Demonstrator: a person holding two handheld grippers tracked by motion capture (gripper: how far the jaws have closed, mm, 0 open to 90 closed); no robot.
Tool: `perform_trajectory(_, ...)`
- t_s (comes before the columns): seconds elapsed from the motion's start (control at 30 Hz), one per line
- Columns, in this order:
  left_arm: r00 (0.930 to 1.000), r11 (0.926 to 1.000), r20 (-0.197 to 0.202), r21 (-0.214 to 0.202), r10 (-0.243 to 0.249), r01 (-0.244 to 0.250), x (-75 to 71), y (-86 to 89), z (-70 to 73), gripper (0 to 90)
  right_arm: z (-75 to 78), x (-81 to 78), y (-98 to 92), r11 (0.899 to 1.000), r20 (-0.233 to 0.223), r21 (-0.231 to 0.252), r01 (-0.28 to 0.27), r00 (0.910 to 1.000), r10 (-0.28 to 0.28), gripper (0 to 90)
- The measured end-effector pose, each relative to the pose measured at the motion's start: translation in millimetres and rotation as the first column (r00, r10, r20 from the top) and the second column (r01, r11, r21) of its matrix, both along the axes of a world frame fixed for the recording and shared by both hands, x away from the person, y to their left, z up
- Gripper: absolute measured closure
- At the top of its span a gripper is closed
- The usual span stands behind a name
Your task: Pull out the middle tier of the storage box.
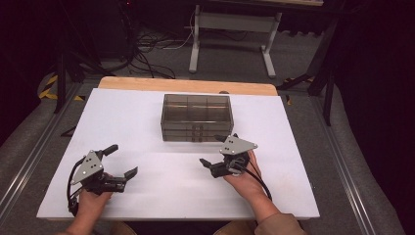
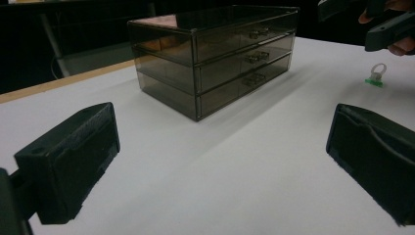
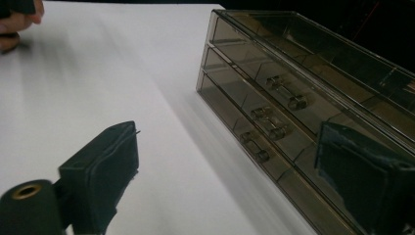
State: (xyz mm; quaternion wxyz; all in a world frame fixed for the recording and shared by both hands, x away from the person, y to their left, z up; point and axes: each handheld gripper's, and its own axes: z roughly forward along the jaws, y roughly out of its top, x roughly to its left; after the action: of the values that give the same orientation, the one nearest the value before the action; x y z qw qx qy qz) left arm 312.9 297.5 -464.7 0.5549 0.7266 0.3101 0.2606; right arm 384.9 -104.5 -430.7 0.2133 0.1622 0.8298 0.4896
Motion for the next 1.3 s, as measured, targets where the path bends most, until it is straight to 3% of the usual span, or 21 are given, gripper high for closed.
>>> perform_trajectory(0.4,1.0000,1.0000,0.000,0.000,0.002,-0.002,0.3,0.1,-0.2,0.3,-0.7,4.0,15.9,0.992,0.062,-0.122,0.032,0.9978,-0.024,20.0)
perform_trajectory(0.73,1.0000,1.0000,0.001,0.001,0.003,-0.003,0.4,0.1,-0.3,0.3,-2.6,1.3,29.3,0.972,0.200,-0.220,0.085,0.9790,-0.041,27.0)
perform_trajectory(0.8,1.0000,1.0000,-0.001,-0.002,0.004,-0.004,0.3,0.1,-0.3,0.3,-5.8,-1.9,33.3,0.964,0.269,-0.233,0.131,0.9610,-0.066,27.6)
perform_trajectory(0.9,1.0000,1.0000,0.001,0.002,0.002,-0.002,0.3,0.2,-0.2,0.3,-9.1,-5.4,37.3,0.956,0.336,-0.239,0.170,0.9381,-0.082,28.8)
perform_trajectory(1.07,1.0000,1.0000,0.001,0.000,0.001,-0.001,0.3,0.2,-0.2,0.3,-11.9,-6.5,42.9,0.943,0.390,-0.278,0.185,0.9187,-0.065,29.5)
perform_trajectory(1.17,1.0000,1.0000,0.001,0.001,0.001,-0.001,0.2,0.2,-0.2,0.3,-13.3,-7.6,46.5,0.928,0.428,-0.314,0.202,0.9023,-0.052,30.6)
perform_trajectory(1.3,1.0000,1.0000,0.001,0.004,0.002,-0.002,0.1,-0.1,-0.1,0.3,-14.5,-8.1,50.0,0.906,0.454,-0.359,0.224,0.8899,-0.040,33.5)
